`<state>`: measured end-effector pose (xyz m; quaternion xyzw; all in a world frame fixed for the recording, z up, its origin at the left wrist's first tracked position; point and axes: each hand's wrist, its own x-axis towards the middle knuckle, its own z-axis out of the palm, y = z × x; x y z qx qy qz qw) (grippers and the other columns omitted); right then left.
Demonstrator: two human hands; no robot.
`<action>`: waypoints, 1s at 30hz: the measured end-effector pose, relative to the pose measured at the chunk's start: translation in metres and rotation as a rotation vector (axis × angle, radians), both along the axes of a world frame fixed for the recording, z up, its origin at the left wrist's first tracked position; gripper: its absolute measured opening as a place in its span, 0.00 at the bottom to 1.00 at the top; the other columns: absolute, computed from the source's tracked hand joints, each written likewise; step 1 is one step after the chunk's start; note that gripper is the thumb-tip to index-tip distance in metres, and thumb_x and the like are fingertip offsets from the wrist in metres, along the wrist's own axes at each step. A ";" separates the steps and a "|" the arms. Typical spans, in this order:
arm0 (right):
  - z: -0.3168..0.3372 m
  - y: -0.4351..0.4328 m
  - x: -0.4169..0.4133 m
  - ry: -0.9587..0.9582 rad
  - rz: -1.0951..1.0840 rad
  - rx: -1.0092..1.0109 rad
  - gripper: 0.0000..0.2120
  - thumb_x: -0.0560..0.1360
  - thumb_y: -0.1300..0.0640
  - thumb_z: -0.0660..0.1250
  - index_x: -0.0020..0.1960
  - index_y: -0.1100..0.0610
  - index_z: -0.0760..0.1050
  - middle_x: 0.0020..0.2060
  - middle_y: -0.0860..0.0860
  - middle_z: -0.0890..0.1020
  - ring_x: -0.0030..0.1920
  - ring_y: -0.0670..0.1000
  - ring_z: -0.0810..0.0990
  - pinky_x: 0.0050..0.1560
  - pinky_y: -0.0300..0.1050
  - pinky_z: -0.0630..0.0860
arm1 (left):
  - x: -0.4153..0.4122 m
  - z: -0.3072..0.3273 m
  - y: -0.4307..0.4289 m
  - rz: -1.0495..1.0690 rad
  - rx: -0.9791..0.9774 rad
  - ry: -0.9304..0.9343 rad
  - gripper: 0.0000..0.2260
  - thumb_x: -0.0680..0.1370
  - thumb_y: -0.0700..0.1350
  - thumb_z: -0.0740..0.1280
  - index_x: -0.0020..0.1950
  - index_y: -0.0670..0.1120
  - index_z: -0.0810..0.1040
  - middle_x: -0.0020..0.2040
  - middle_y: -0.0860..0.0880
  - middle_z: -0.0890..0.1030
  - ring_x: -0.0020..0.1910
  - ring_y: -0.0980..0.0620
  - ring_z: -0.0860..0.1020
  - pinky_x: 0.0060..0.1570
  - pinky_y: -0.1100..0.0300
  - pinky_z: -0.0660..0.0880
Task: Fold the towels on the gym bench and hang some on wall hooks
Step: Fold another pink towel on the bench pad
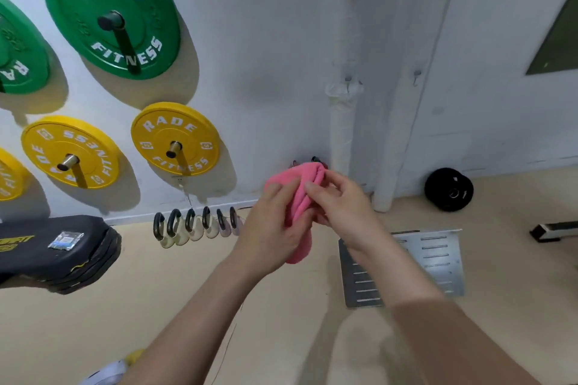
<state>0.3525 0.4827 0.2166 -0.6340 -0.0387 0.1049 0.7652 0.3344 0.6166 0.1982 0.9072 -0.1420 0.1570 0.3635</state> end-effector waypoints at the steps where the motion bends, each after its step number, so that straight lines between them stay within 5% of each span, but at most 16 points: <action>1: -0.002 0.001 0.017 -0.001 -0.046 0.015 0.10 0.78 0.62 0.64 0.59 0.56 0.76 0.49 0.50 0.85 0.48 0.45 0.83 0.50 0.42 0.80 | 0.013 0.002 0.001 -0.050 -0.001 0.015 0.11 0.75 0.47 0.66 0.58 0.52 0.75 0.44 0.53 0.72 0.45 0.54 0.73 0.45 0.59 0.74; 3: -0.006 0.003 0.051 -0.033 -0.071 -0.015 0.11 0.77 0.63 0.66 0.58 0.56 0.77 0.50 0.52 0.85 0.51 0.49 0.84 0.54 0.47 0.80 | 0.043 0.008 0.004 -0.116 -0.017 0.029 0.11 0.75 0.48 0.65 0.57 0.52 0.74 0.44 0.54 0.73 0.45 0.56 0.73 0.44 0.54 0.76; 6: -0.004 0.006 0.103 -0.068 -0.067 -0.012 0.10 0.76 0.67 0.65 0.55 0.57 0.79 0.49 0.54 0.85 0.49 0.50 0.84 0.52 0.45 0.79 | 0.094 0.015 0.017 -0.183 -0.133 0.021 0.15 0.74 0.44 0.64 0.60 0.54 0.75 0.46 0.57 0.77 0.47 0.59 0.75 0.48 0.60 0.75; 11: 0.020 0.023 0.197 -0.107 -0.050 -0.075 0.15 0.74 0.72 0.63 0.51 0.56 0.80 0.47 0.55 0.84 0.49 0.52 0.81 0.56 0.48 0.76 | 0.194 0.038 0.067 0.018 -0.041 -0.251 0.20 0.72 0.48 0.68 0.64 0.51 0.74 0.57 0.54 0.75 0.56 0.56 0.74 0.58 0.60 0.71; 14: 0.042 0.028 0.244 -0.141 -0.038 -0.164 0.12 0.69 0.66 0.65 0.48 0.56 0.81 0.41 0.53 0.83 0.44 0.51 0.79 0.46 0.46 0.75 | 0.249 0.061 0.088 -0.033 0.049 -0.044 0.20 0.72 0.59 0.68 0.61 0.55 0.74 0.56 0.61 0.76 0.54 0.62 0.73 0.55 0.67 0.68; 18: 0.053 0.028 0.285 -0.198 -0.111 -0.288 0.12 0.72 0.68 0.63 0.48 0.56 0.81 0.40 0.51 0.83 0.42 0.47 0.78 0.46 0.42 0.74 | 0.307 0.069 0.082 -0.320 -0.183 0.285 0.05 0.74 0.49 0.72 0.43 0.49 0.79 0.36 0.55 0.80 0.36 0.57 0.76 0.36 0.66 0.71; 24: 0.035 0.009 0.331 -0.309 -0.382 -0.489 0.16 0.70 0.65 0.72 0.49 0.46 0.74 0.46 0.49 0.78 0.42 0.45 0.76 0.45 0.30 0.73 | 0.365 0.046 0.066 -0.363 -0.330 0.332 0.08 0.69 0.51 0.73 0.41 0.48 0.79 0.36 0.48 0.80 0.36 0.55 0.76 0.39 0.55 0.74; 30: 0.030 -0.030 0.375 -0.221 -0.185 -0.359 0.04 0.73 0.61 0.71 0.48 0.57 0.79 0.41 0.55 0.80 0.42 0.49 0.77 0.48 0.43 0.75 | 0.402 0.037 0.029 -0.301 -0.166 0.226 0.05 0.72 0.46 0.72 0.42 0.50 0.76 0.36 0.51 0.80 0.36 0.55 0.77 0.37 0.60 0.73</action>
